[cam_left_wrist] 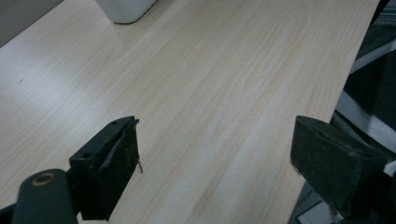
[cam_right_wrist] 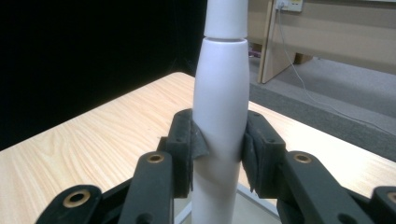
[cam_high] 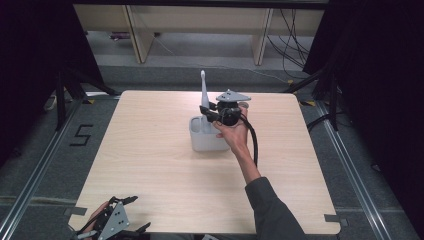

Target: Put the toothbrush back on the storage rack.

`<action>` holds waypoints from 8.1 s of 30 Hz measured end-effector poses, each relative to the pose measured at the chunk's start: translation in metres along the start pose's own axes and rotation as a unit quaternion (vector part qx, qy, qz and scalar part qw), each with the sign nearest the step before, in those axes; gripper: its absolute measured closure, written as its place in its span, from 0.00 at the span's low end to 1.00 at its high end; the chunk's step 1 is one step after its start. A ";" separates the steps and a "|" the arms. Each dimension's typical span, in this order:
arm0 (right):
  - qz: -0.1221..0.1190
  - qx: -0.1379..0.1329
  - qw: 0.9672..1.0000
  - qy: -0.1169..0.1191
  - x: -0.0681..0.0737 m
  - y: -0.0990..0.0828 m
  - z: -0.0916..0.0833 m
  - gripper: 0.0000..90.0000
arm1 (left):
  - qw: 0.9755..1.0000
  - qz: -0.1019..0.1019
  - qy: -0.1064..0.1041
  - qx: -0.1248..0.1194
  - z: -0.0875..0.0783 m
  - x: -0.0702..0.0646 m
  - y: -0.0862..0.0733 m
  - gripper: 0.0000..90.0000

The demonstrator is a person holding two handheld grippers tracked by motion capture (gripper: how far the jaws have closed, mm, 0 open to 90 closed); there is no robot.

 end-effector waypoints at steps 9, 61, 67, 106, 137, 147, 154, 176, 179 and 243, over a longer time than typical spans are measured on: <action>0.008 0.011 1.000 -0.005 -0.003 -0.015 0.008 0.74 | 1.000 -0.001 -0.001 -0.004 0.000 0.000 0.000 0.17; 0.001 0.073 0.997 -0.010 -0.003 -0.038 0.012 0.72 | 1.000 0.004 -0.003 0.005 -0.001 0.000 0.000 0.17; 0.016 0.067 0.998 -0.009 -0.003 -0.040 0.013 0.64 | 1.000 0.006 -0.003 0.004 -0.001 0.000 0.000 0.17; 0.002 0.054 0.998 0.018 0.012 -0.032 -0.038 0.38 | 1.000 0.000 -0.007 -0.005 0.001 -0.002 0.000 0.17; 0.015 0.056 0.998 0.007 0.008 -0.037 -0.065 0.33 | 1.000 -0.003 -0.001 -0.010 0.000 -0.002 0.002 0.17; 0.007 0.067 0.998 0.007 0.009 -0.041 -0.073 0.32 | 1.000 -0.001 -0.002 -0.009 -0.001 -0.001 0.002 0.17; -0.001 0.074 0.997 0.009 0.008 -0.045 -0.077 0.31 | 1.000 -0.002 -0.002 -0.010 -0.001 -0.002 0.002 0.17; -0.002 0.085 0.996 0.003 0.008 -0.056 -0.100 0.30 | 1.000 -0.002 -0.001 -0.012 0.000 -0.002 0.002 0.17; 0.006 0.089 0.996 0.001 0.008 -0.058 -0.105 0.30 | 1.000 -0.003 -0.001 -0.013 0.000 -0.002 0.002 0.17; 0.010 0.176 0.984 0.008 0.035 -0.136 -0.144 0.25 | 1.000 -0.008 0.000 -0.015 0.000 -0.003 0.002 0.17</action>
Point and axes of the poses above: each handheld gripper's, and its own axes: z roughly forward along the jaws, y roughly out of its top, x roughly to its left, the point moved 4 cm from there along z, roughly forward along the jaws, and after that the axes turned 6 degrees about -x, right-handed, at the moved point
